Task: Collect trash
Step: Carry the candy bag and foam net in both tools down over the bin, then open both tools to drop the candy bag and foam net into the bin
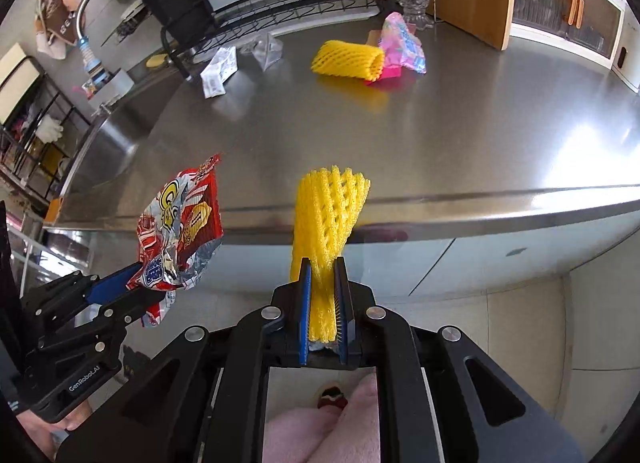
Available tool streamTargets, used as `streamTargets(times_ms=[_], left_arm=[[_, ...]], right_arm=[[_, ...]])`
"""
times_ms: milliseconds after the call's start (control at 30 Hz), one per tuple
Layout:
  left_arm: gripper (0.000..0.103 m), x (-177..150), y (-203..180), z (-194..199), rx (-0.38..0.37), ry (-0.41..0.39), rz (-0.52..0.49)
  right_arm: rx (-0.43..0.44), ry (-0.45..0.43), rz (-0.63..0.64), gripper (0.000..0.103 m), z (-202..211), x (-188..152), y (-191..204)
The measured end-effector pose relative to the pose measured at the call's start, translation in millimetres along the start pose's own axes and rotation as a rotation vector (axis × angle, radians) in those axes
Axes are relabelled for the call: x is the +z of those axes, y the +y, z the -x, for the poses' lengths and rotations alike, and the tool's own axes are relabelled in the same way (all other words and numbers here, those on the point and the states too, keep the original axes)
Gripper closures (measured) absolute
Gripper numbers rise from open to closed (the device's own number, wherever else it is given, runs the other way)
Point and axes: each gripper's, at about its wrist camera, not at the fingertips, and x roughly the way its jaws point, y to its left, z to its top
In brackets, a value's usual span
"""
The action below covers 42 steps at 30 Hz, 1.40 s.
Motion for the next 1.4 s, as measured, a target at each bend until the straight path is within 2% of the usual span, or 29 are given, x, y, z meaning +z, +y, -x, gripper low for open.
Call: streamTargets(times_ms=[167, 333, 567, 833, 1067, 1267, 1333, 1400], left_arm=[[0.077, -46, 26, -9, 0.005, 0.078, 0.097], [0.077, -78, 40, -37, 0.011, 0.155, 0.162], [0.077, -117, 53, -121, 0.008, 0.264, 0.226], [0.077, -148, 57, -226, 0.002, 0.344, 0.221], [0.076, -161, 61, -289, 0.001, 0.395, 0.213], [0.076, -162, 55, -312, 0.0, 0.417, 0.204], [0.075, -158, 52, -314, -0.014, 0.411, 0.206], [0.069, -155, 55, -315, -0.016, 0.41, 0.205]], right_arm=[[0.013, 0.083, 0.028, 0.091, -22, -35, 19], [0.007, 0.182, 0.025, 0.091, -62, -60, 17], [0.014, 0.286, -0.031, 0.091, -140, -91, -7], [0.033, 0.371, -0.112, 0.091, -239, -120, -35], [0.026, 0.423, -0.141, 0.091, -302, -134, -45], [0.03, 0.447, -0.153, 0.09, -325, -139, -43], [0.034, 0.448, -0.167, 0.088, -328, -136, -41], [0.037, 0.456, -0.177, 0.087, -332, -132, -40]])
